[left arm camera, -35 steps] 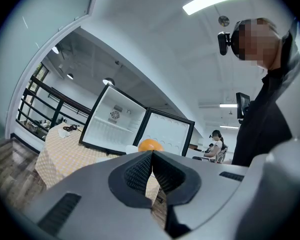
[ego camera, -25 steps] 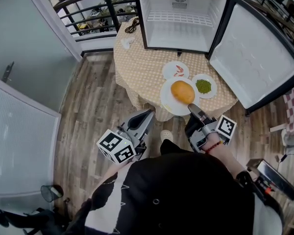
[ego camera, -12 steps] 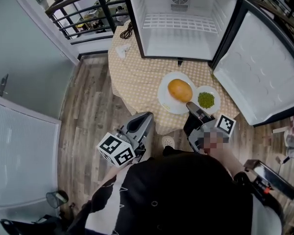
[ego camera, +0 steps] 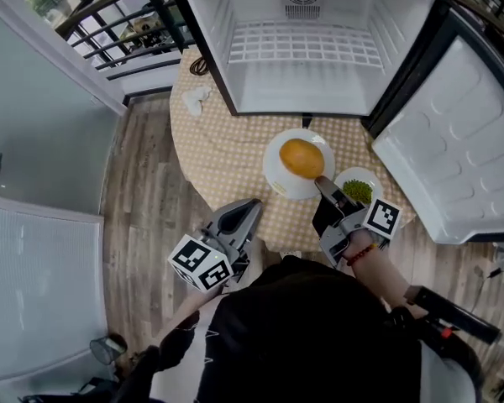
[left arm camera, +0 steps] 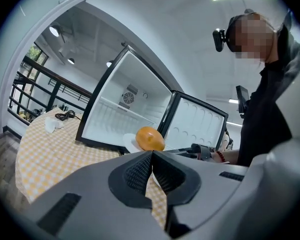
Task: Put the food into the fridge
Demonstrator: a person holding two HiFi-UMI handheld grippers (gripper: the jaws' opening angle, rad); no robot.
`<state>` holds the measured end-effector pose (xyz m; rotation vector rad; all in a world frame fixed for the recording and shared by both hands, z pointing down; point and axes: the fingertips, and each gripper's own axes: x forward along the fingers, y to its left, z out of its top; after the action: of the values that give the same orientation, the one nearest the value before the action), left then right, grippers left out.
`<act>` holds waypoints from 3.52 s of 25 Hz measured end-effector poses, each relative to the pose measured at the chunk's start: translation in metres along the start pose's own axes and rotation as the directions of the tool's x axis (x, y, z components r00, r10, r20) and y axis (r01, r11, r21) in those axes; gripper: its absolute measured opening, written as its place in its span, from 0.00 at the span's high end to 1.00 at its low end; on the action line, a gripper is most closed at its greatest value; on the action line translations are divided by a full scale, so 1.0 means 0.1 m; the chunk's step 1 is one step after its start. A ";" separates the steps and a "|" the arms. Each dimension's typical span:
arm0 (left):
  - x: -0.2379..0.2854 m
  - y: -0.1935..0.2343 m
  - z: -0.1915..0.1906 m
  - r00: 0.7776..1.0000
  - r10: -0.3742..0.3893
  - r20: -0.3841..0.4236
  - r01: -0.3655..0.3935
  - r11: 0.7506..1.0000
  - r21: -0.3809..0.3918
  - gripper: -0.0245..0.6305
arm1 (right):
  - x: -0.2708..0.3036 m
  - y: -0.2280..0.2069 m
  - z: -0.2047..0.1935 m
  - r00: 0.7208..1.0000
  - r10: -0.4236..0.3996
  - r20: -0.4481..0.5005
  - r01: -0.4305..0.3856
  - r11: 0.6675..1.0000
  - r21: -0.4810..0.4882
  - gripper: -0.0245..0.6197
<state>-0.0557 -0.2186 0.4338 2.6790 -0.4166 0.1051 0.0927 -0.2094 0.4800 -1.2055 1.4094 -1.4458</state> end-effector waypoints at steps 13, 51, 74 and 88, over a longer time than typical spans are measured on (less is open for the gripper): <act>0.54 0.22 0.17 0.998 -0.026 -0.057 0.027 0.999 0.017 0.94 | 0.35 -0.06 0.38 1.000 -0.015 0.027 0.015 0.999 0.029 0.93; 1.34 1.50 0.58 0.960 -0.246 -0.136 0.252 0.967 0.033 0.94 | 1.54 -0.26 0.97 0.935 -0.153 0.319 0.126 0.986 0.105 0.93; 1.25 1.51 0.71 0.969 -0.238 -0.074 0.242 0.969 0.052 0.94 | 2.00 -0.33 1.36 0.934 -0.240 0.267 0.232 0.971 0.059 0.93; 1.13 1.52 0.71 0.976 -0.215 -0.043 0.217 0.975 0.046 0.94 | 2.28 -0.29 1.52 0.921 -0.327 0.212 0.360 0.922 -0.143 0.93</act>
<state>0.0062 -0.4109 0.4454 2.7478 -0.1094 0.1022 0.1828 -0.4658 0.5256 -1.7291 1.2633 -1.4122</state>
